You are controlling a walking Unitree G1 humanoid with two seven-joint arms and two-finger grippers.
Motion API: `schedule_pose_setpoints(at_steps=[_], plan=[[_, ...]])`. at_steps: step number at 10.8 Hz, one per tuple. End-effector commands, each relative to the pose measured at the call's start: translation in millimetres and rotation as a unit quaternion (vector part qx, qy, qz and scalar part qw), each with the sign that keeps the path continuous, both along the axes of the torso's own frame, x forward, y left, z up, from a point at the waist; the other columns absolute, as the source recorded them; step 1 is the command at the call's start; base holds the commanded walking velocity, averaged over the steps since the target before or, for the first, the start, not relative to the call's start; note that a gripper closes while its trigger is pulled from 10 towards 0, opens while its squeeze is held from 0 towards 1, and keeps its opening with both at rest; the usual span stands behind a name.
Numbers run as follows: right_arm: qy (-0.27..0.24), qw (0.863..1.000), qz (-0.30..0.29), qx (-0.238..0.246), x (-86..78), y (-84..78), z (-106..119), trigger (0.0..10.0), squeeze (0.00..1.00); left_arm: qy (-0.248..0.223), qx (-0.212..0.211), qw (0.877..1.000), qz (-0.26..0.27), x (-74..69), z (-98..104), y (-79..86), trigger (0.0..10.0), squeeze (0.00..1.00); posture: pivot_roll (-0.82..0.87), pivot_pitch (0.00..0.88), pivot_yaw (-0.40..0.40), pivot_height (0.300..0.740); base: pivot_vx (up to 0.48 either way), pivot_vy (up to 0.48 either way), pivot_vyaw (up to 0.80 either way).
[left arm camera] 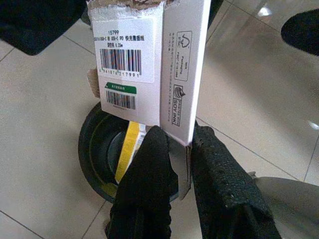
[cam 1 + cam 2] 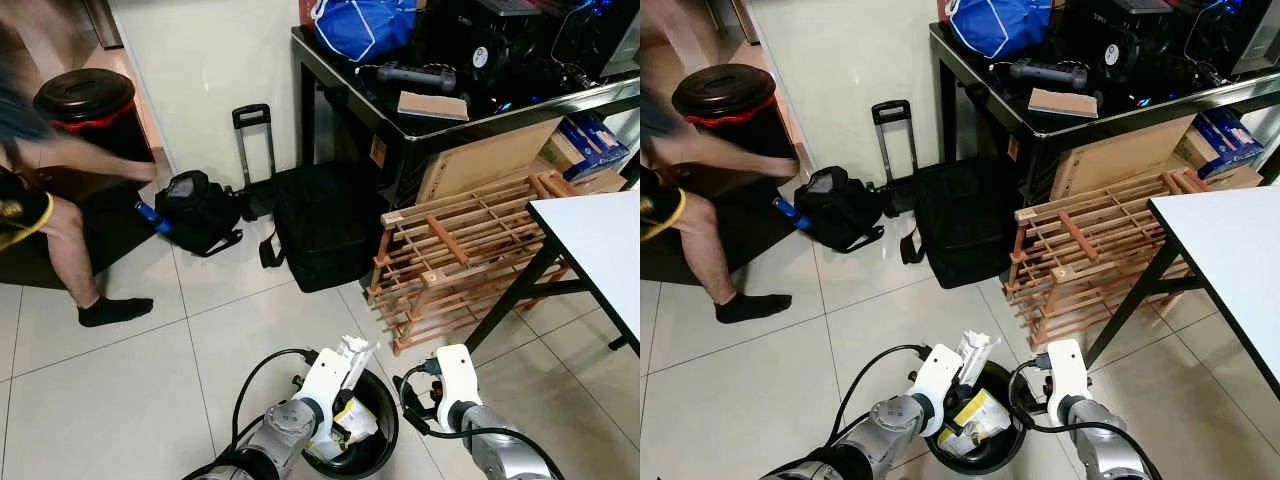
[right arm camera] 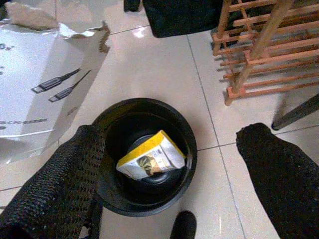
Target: Picking trash to rubbish bin
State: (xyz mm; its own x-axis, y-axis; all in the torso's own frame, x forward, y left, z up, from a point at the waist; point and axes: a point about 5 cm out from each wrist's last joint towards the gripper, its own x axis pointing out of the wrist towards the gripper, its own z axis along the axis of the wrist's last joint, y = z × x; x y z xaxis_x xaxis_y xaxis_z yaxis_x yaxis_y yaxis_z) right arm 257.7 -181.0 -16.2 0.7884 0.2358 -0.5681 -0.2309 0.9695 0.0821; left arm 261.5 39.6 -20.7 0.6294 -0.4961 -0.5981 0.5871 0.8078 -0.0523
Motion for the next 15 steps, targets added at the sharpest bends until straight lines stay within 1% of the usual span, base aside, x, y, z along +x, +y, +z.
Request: schedule_pose_setpoints(at_steps=[1, 2, 3, 4, 5, 8, 11, 12, 13, 15], plan=[[-0.002, 1.000, -0.010, -0.008, -1.6, -5.4, 0.6, 10.0, 0.00, 0.013, -0.008, 1.000, -0.010, -3.7, -0.4, -9.0, 10.0, 0.00, -0.17, 0.156, 0.027, 0.740, 0.000, 0.000, 0.00], [-0.002, 1.000, -0.011, -0.008, -2.0, -5.8, 0.2, 10.0, 0.00, 0.018, -0.016, 1.000, -0.011, -4.2, 0.5, -12.9, 10.0, 0.00, -0.17, 0.157, 0.029, 0.740, 0.000, 0.000, 0.00], [-0.002, 1.000, -0.012, -0.007, -1.9, -5.2, 0.1, 10.0, 0.00, 0.016, -0.018, 0.999, -0.026, -5.5, 1.9, -19.1, 10.0, 0.00, -0.17, 0.157, 0.030, 0.740, 0.000, 0.000, 0.00], [-0.005, 1.000, -0.012, -0.005, -0.3, -2.6, 1.2, 10.0, 0.00, 0.015, -0.009, 0.999, -0.039, -8.4, 0.8, -22.7, 10.0, 0.00, -0.18, 0.156, 0.032, 0.740, 0.000, 0.000, 0.00], [-0.017, 1.000, -0.018, -0.001, 3.2, -1.4, 4.8, 10.0, 0.00, 0.012, -0.003, 0.999, -0.038, -9.3, 0.1, -23.0, 10.0, 0.00, -0.18, 0.156, 0.033, 0.740, 0.000, 0.000, 0.00], [-0.026, 0.999, -0.019, 0.000, 6.4, -2.9, 9.2, 10.0, 0.00, 0.009, -0.002, 0.999, -0.041, -8.7, 0.8, -23.6, 10.0, 0.00, -0.19, 0.155, 0.036, 0.740, 0.000, 0.000, 0.00], [-0.027, 0.999, -0.017, 0.001, 5.8, -0.9, 9.0, 10.0, 0.00, -0.005, -0.002, 0.998, -0.062, -7.7, 5.4, -31.6, 10.0, 0.00, -0.19, 0.151, 0.037, 0.740, 0.000, 0.000, 0.00], [-0.026, 1.000, -0.017, 0.000, 5.7, -0.9, 8.9, 10.0, 0.00, -0.006, -0.001, 0.998, -0.063, -7.7, 5.4, -31.6, 10.0, 0.23, -0.19, 0.149, 0.037, 0.740, 0.000, 0.000, 0.00], [-0.026, 1.000, -0.016, 0.001, 5.8, 0.0, 8.8, 10.0, 0.00, -0.008, 0.002, 0.998, -0.064, -7.5, 5.4, -31.2, 10.0, 1.00, -0.19, 0.149, 0.039, 0.740, 0.000, 0.000, 0.00], [-0.027, 1.000, -0.015, 0.003, 6.5, 1.9, 9.2, 10.0, 0.00, -0.010, 0.005, 0.998, -0.064, -7.2, 5.2, -30.4, 10.0, 1.00, -0.19, 0.146, 0.041, 0.740, 0.000, 0.000, 0.00]])
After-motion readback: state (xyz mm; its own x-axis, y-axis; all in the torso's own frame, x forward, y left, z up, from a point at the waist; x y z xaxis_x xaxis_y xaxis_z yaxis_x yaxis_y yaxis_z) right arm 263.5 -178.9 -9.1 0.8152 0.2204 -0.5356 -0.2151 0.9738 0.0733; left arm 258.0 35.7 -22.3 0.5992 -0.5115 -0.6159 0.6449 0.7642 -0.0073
